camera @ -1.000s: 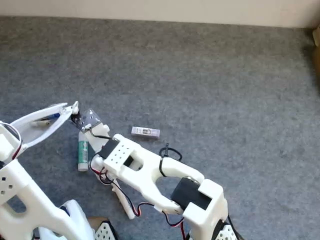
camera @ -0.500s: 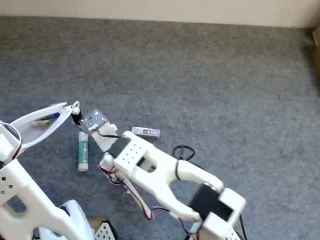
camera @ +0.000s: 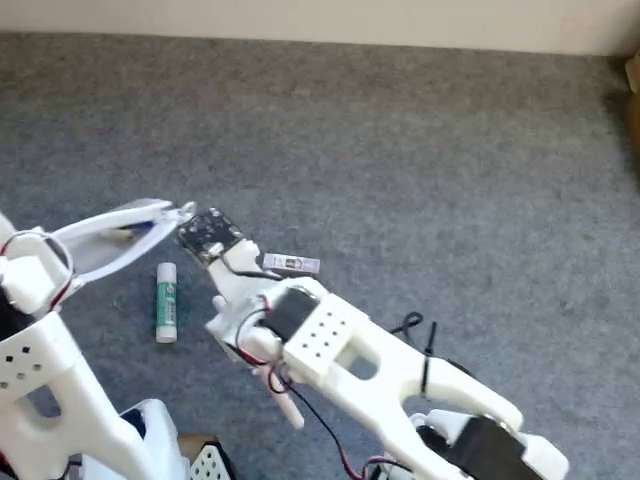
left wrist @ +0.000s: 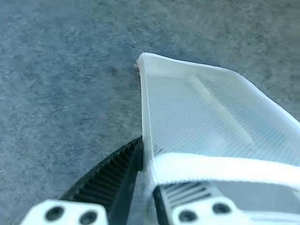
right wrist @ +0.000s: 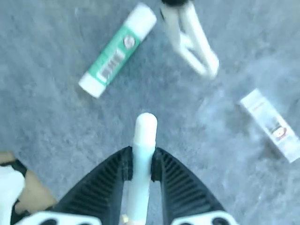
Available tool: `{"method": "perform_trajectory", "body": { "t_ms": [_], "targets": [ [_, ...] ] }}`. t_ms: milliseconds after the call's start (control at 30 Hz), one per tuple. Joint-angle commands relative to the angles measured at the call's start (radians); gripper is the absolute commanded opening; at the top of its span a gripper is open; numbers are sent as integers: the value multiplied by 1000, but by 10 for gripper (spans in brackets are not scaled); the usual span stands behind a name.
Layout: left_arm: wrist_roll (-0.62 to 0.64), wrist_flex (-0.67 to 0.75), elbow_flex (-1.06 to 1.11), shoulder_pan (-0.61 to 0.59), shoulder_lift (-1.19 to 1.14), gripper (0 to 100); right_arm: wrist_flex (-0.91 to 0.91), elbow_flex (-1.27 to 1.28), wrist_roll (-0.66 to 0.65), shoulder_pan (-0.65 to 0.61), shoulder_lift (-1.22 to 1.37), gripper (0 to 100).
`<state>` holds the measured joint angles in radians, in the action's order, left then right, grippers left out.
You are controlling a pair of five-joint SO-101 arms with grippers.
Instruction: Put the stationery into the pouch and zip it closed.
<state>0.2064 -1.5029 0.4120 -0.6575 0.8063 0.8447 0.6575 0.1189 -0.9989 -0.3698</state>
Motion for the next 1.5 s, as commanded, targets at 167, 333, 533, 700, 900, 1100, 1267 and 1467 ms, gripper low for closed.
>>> {"method": "perform_trajectory", "body": {
  "t_ms": [167,333,533,700,900,1100,1267,1467],
  "targets": [
    [-15,25,-15,205,7,7,-223,174,-14,21,-292,5],
    [-18,18,-10,213,-1,7,-326,278,-15,19,-417,5],
    [-20,25,8,213,5,7,-355,314,-15,19,-562,5],
    [-20,26,13,211,5,7,-355,306,-9,16,-648,5],
    [-20,26,13,211,5,7,-395,274,-12,16,-700,5],
    [-20,26,15,213,5,7,-572,259,-14,15,-700,5],
    [-20,26,15,213,5,7,-806,259,-15,15,-700,5],
    [-20,26,16,213,1,7,-963,189,-15,15,-699,5]
  ]
}}
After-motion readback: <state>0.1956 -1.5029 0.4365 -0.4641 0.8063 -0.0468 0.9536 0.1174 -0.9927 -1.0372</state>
